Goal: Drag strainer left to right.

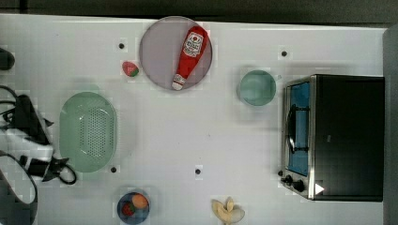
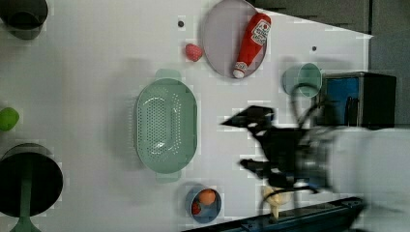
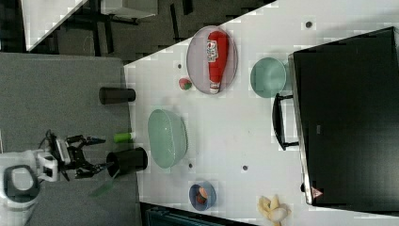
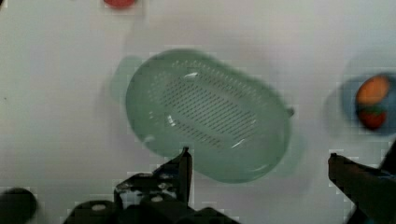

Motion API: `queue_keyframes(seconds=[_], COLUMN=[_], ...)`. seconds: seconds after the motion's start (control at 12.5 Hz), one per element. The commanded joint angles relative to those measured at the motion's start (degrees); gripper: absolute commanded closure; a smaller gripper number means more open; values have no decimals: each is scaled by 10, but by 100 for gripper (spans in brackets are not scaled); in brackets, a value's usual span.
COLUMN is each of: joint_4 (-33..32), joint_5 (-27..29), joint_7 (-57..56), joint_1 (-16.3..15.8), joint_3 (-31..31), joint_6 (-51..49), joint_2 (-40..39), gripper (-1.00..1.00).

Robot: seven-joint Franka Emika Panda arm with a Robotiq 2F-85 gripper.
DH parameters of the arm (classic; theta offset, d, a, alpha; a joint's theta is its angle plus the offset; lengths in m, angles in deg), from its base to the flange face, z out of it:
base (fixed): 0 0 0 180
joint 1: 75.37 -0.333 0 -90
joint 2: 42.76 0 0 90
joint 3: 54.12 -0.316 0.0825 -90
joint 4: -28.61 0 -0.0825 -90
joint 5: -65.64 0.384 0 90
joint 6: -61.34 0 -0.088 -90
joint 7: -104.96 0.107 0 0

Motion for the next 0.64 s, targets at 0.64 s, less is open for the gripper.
queue_keyframes(seconds=[0.64], joint_4=[-106], joint_5=[-10], joint_7=[195], joint_1=[7], joint_3=[5], joint_6=[278], joint_2=[-189], gripper=[-100])
